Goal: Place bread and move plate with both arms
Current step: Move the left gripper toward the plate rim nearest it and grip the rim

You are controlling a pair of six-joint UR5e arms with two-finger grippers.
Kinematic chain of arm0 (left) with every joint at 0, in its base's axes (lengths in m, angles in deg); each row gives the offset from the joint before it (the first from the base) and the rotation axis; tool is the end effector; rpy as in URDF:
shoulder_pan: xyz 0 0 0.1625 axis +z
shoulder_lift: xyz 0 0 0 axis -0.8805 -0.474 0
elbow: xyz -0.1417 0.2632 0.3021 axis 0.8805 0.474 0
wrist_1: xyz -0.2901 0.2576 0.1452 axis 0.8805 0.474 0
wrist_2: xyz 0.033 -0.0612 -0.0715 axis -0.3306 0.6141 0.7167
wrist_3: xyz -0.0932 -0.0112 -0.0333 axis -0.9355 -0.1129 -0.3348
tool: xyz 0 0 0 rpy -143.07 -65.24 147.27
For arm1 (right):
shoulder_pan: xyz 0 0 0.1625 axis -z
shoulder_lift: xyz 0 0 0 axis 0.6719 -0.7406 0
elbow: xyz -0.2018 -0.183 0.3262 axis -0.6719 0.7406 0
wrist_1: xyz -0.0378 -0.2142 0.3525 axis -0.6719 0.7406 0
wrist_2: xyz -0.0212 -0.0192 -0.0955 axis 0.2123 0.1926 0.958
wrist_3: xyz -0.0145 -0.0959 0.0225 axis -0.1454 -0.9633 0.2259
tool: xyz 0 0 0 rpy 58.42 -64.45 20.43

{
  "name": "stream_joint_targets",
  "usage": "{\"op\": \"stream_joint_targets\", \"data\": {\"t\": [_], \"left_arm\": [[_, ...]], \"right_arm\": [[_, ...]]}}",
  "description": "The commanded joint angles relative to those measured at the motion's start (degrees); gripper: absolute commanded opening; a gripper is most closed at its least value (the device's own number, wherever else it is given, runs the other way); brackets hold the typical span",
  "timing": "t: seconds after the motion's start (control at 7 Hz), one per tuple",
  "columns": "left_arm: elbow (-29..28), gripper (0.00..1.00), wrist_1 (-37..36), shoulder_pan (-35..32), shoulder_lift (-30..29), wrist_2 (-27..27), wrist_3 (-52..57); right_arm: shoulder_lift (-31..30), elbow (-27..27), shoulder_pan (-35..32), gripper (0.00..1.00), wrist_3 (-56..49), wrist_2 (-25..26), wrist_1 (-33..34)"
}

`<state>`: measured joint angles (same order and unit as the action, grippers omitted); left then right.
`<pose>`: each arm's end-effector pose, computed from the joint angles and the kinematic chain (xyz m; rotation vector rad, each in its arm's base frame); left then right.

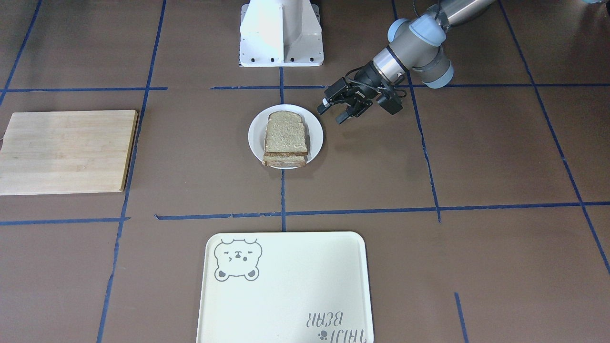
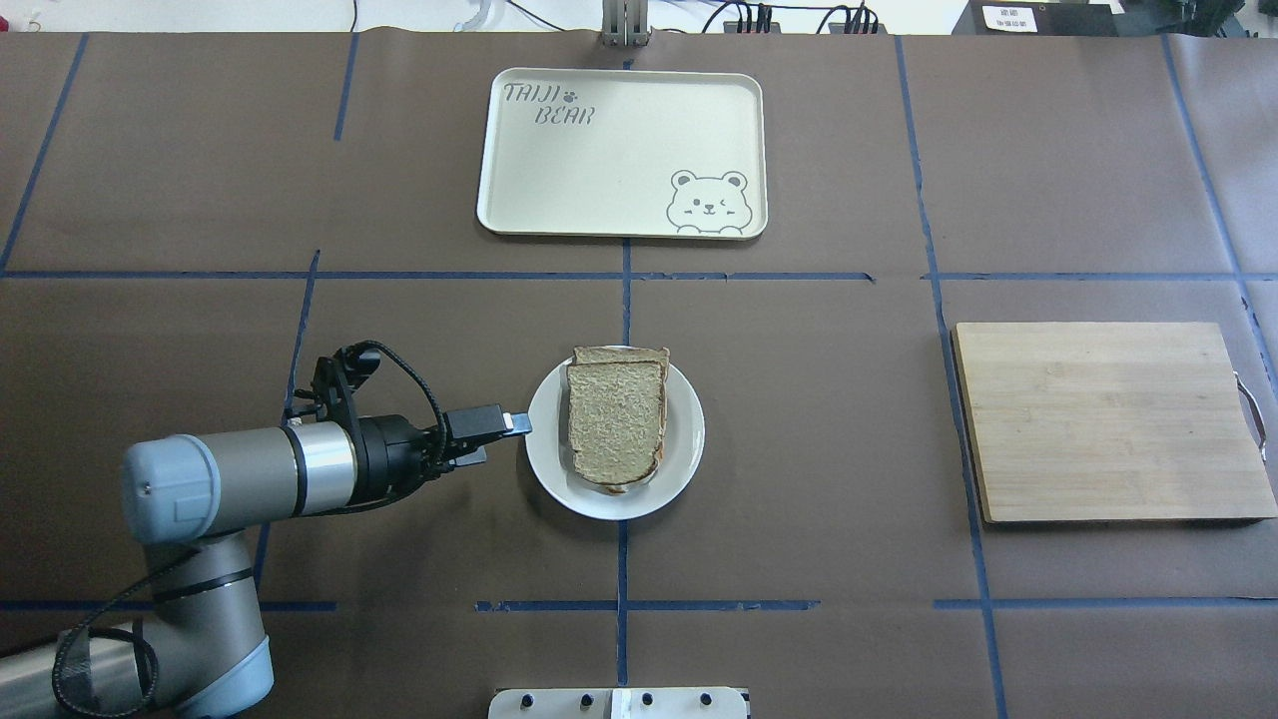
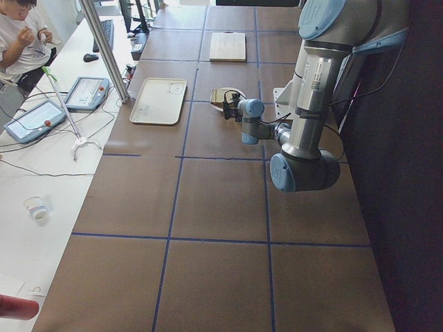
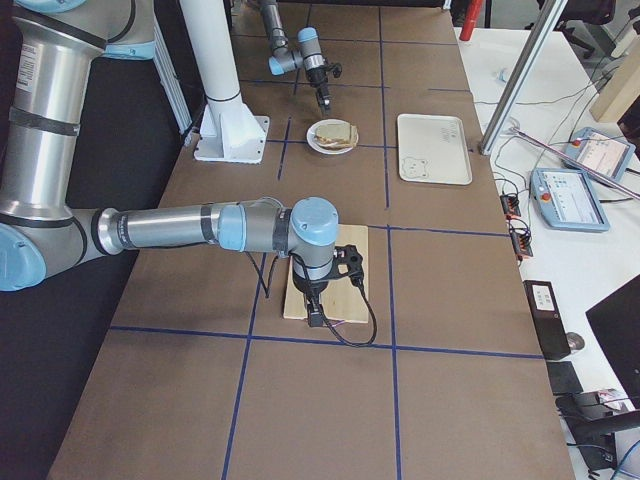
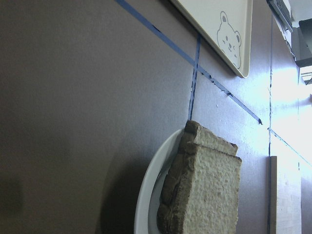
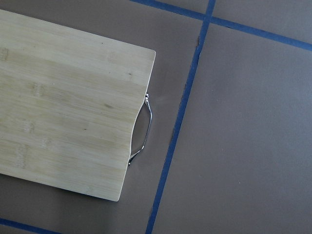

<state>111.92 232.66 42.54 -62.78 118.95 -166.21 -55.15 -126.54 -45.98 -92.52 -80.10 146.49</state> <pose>0.5251 -0.3231 0.3506 0.1104 1.6370 -0.4033 0.0546 -0.3762 0.5989 0.0506 -0.7357 -0.2560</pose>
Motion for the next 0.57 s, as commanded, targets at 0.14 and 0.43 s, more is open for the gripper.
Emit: {"op": "stream_joint_targets", "data": {"t": [0.14,0.43], "left_arm": [[-2.4,0.59,0.2,0.9,-2.3,-0.4,-2.3],[-3.2,0.37,1.7,0.9,-2.3,-0.4,-2.3]], "right_arm": [[0.0,0.0,0.0,1.0,0.0,-0.1,0.0],[-0.1,0.0,0.0,1.0,0.0,-0.1,0.0]]}}
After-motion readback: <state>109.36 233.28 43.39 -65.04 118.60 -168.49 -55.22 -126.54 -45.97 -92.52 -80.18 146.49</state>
